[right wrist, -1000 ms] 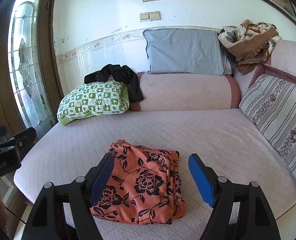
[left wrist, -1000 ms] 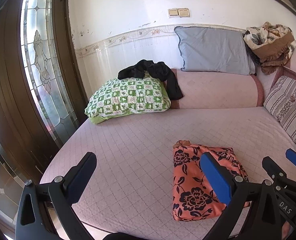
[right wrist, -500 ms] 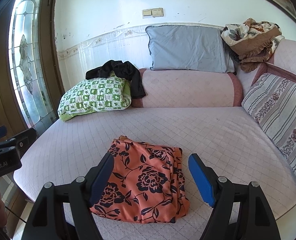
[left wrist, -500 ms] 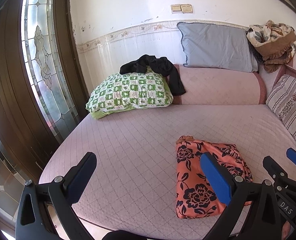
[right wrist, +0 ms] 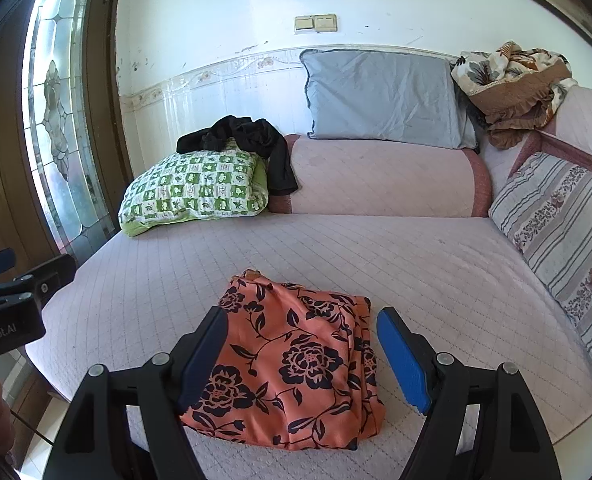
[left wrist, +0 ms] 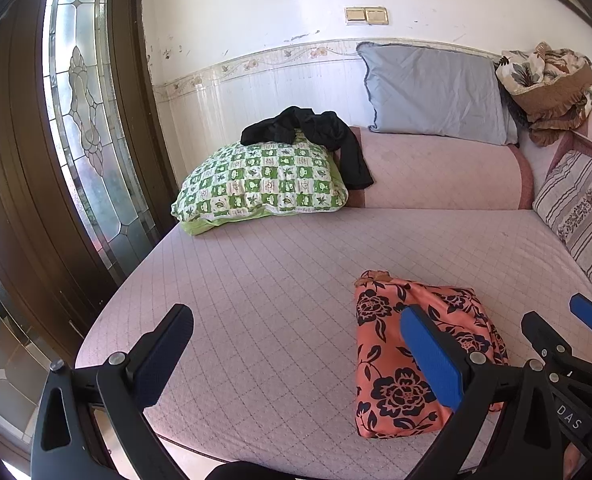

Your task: Fold small clothes

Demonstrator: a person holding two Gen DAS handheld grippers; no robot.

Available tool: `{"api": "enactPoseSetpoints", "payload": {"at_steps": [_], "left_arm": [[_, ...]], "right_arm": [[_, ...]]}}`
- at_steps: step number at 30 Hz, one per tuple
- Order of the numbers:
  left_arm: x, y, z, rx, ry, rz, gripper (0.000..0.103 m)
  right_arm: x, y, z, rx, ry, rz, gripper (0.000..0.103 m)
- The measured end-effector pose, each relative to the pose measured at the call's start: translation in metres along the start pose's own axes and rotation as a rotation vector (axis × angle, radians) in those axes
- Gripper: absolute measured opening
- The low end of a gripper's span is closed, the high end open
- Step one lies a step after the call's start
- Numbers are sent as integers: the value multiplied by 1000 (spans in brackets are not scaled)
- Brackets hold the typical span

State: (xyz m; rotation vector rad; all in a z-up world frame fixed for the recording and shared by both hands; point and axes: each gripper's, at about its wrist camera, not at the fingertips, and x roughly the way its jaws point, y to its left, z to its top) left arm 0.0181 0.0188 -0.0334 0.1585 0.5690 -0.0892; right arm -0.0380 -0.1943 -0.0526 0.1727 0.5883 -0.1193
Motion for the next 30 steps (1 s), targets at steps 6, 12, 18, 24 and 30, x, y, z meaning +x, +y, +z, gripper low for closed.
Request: {"api": "enactPoseSetpoints", "payload": {"at_steps": [6, 12, 18, 24, 30], "left_arm": [[5, 6, 0, -5, 5, -5, 103], [10, 12, -1, -10, 14, -6, 103], [15, 16, -3, -12, 22, -13, 103], [18, 17, -4, -15, 27, -19, 103], [21, 18, -6, -22, 35, -21, 103]], "right_arm": [[4, 6, 2, -13, 3, 1, 80], [7, 11, 3, -26, 2, -8, 80], [10, 13, 6, -32, -9, -18, 80], [7, 14, 9, -52, -30, -41, 80], [11, 16, 8, -57, -16, -37, 80]]}}
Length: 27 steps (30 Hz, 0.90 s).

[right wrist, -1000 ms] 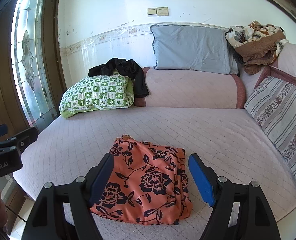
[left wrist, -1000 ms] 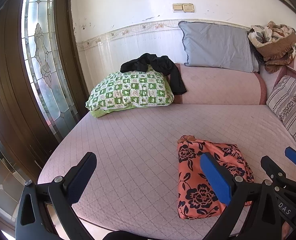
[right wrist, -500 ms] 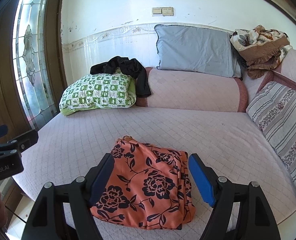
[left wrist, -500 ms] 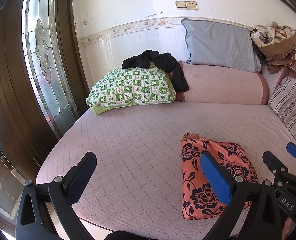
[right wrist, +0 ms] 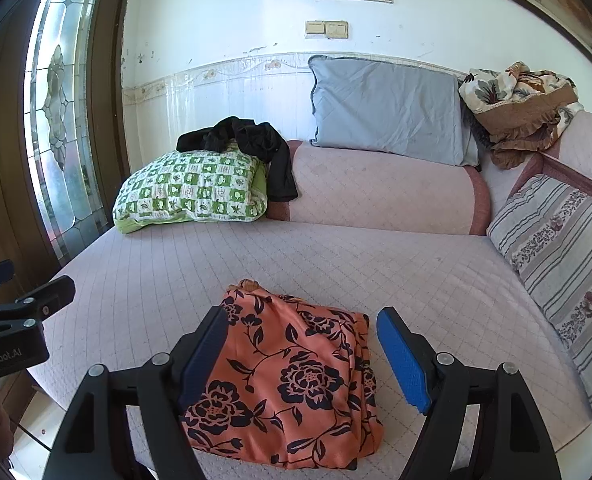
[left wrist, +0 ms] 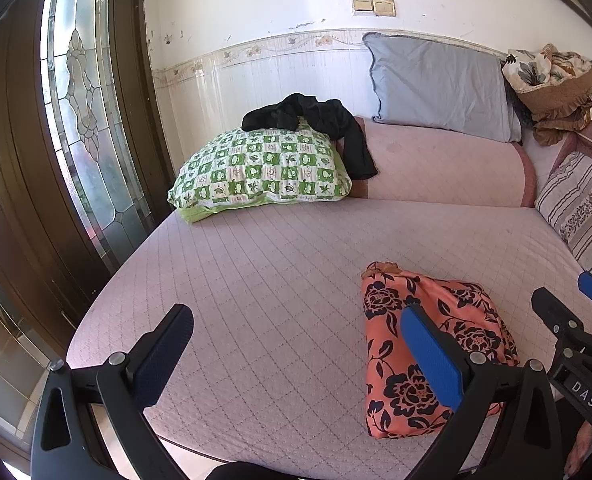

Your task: Fold small clothes

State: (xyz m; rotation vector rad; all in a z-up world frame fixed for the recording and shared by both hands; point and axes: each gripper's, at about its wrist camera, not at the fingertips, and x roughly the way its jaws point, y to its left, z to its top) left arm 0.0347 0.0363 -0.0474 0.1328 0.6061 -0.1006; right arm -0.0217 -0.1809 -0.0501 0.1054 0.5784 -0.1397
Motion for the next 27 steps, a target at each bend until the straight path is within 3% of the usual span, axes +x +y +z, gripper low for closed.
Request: {"api": "enactPoseSetpoints", "payload": {"at_steps": [27], "left_arm": [[29, 0, -3, 6, 40, -35, 103]], "right_arm": [[24, 3, -2, 0, 50, -23, 80]]}}
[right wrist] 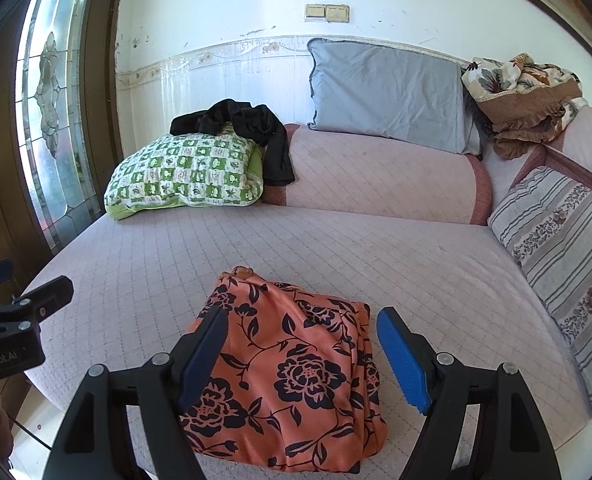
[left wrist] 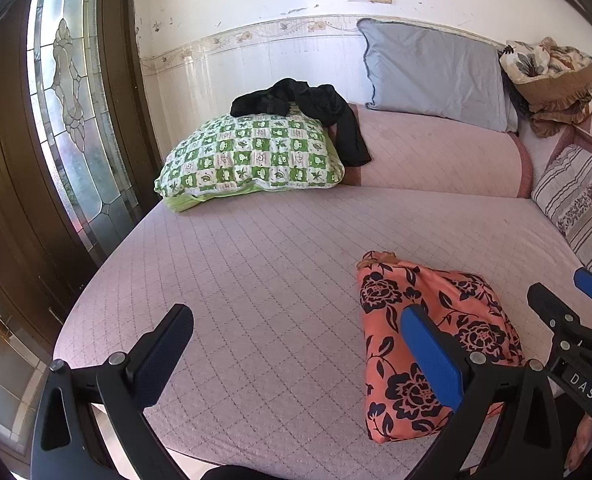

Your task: Fold small clothes

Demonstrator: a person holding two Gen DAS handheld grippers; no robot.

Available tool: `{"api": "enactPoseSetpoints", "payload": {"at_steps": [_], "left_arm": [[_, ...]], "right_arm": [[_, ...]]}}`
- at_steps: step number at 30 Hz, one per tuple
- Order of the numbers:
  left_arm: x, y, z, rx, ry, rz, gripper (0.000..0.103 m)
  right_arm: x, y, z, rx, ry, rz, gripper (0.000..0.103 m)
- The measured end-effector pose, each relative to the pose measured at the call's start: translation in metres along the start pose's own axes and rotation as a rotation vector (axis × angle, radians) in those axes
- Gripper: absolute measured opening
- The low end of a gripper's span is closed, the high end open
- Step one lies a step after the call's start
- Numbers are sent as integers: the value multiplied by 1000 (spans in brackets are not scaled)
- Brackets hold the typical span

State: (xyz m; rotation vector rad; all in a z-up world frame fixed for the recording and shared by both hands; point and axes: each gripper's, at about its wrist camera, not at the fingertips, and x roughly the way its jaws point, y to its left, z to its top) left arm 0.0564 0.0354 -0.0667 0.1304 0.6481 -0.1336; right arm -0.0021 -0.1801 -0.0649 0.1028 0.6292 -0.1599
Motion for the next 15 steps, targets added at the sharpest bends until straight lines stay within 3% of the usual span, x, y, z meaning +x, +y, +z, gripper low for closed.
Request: {"api": "enactPoseSetpoints", "payload": {"at_steps": [15], "left_arm": [[22, -6, 0, 19, 27, -13, 103]], "right_arm": [[25, 4, -3, -12, 29, 34, 80]]}}
